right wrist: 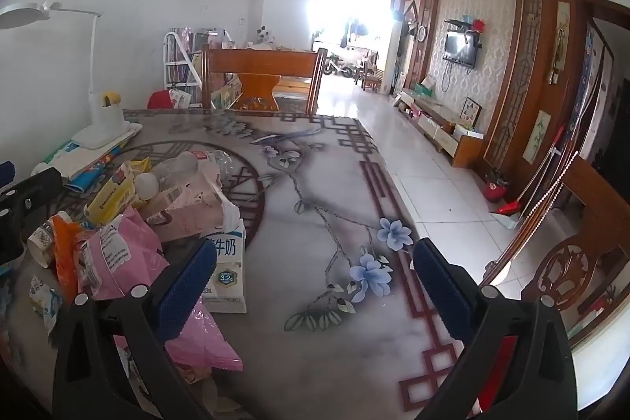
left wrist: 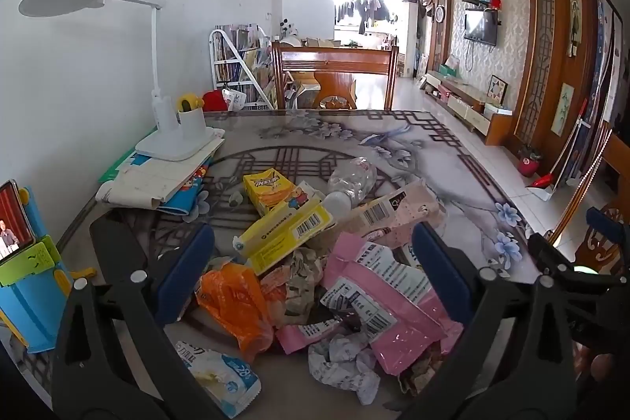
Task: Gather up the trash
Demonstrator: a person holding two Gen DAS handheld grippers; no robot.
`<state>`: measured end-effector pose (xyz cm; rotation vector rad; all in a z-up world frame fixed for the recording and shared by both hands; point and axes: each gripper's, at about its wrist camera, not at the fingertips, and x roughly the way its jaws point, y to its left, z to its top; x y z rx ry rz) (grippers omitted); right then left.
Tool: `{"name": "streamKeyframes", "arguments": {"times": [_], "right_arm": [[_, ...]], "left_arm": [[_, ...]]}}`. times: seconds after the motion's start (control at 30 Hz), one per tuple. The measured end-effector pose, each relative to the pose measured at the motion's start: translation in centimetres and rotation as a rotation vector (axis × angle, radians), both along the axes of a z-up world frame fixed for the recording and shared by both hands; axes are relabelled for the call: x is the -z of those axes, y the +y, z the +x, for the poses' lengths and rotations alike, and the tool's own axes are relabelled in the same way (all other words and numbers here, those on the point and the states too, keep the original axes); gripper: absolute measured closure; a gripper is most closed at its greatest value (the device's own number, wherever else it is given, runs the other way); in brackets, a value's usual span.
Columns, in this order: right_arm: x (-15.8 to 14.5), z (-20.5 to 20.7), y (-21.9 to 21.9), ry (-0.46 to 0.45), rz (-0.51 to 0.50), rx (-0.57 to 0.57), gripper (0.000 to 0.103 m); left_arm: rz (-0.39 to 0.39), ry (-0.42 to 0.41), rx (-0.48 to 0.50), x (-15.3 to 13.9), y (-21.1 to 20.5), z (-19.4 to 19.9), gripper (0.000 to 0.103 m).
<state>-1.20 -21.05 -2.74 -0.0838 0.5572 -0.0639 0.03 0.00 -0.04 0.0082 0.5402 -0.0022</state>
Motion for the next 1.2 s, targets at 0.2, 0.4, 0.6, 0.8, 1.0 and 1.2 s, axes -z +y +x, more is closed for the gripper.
{"name": "streamKeyframes", "arguments": {"times": [0.2,0.4,0.6,0.8,1.0,1.2], "right_arm": [[0.1,0.1,-0.1,0.011,0.023,-0.004,0.007],[0.2,0.2,0.0,0.031,0.052,-0.032,0.007],[0.4,0.2,0.0,0.05,0.086,-0.063,0.007],[0.3,0.1,0.1,0.031,0.05,-0.055,0.007],[0.4,0.1,0.1,0.028,0.047,-0.055,0.007],[0.4,0.2,0.1,0.035,0.057,-0.058,0.007]], "left_arm": [[0.007,0.007,0.001,0.2,0.0,0.2,0.004],[0.007,0.006,0.002,1.0,0.0,0.3,0.004],[0.007,0.009,-0.001,0.9,-0.2,0.1,0.004],[0.001,0.024,0.003,0.9,-0.2,0.1,0.004],[0.012,0.066,0.006,0.9,-0.1,0.0,0.004],[0.011,0.148,0.022,0.8,0.1,0.4,0.004]]}}
